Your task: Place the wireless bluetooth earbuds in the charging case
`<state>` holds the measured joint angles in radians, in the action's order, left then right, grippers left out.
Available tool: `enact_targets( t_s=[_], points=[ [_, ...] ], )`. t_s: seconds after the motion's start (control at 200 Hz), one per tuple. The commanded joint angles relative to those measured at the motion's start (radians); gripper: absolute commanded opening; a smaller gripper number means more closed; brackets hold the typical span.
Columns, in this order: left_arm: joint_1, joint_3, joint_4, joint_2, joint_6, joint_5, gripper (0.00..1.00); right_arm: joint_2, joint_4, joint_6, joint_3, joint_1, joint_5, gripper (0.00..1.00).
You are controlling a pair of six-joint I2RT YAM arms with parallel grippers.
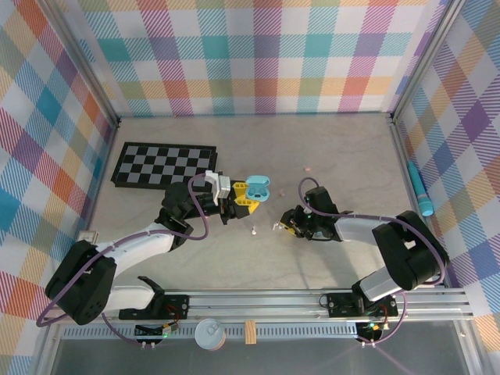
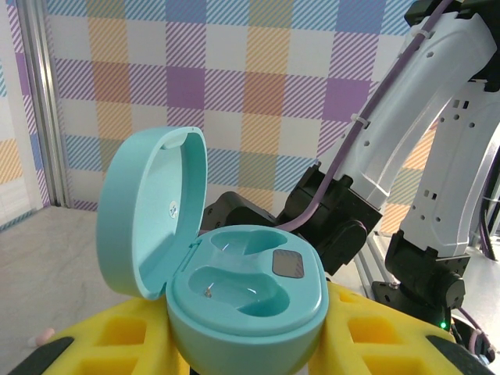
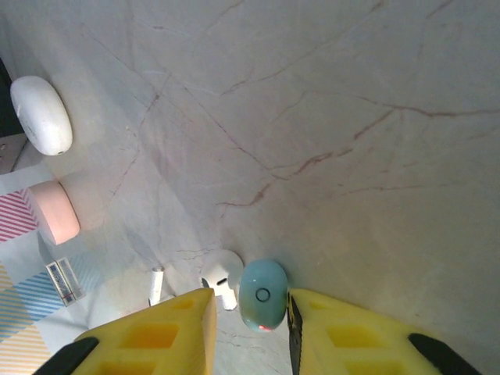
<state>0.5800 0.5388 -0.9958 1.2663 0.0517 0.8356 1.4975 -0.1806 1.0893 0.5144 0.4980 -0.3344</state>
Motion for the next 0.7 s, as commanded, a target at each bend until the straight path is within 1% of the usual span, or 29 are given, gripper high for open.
enact_targets(
  t_s=[0.0,0.215,0.51,0.695],
  points=[
    [0.0,-0.008,-0.017,-0.025,-0.027,0.002,0.29,0.003,-0.024,0.006,0.025,0.005,-0.012,0.3],
    [0.0,-0.009,-0.017,-0.029,-0.027,0.003,0.3,0.037,-0.027,0.009,0.031,0.005,-0.02,0.29],
    [0.0,-0.012,-0.012,-0.03,-0.029,0.002,0.3,0.054,-0.041,0.013,0.039,0.005,-0.022,0.25],
    [0.0,-0.011,-0.01,-0.03,-0.031,0.001,0.29,0.071,-0.054,0.015,0.041,0.005,-0.017,0.24]
  ],
)
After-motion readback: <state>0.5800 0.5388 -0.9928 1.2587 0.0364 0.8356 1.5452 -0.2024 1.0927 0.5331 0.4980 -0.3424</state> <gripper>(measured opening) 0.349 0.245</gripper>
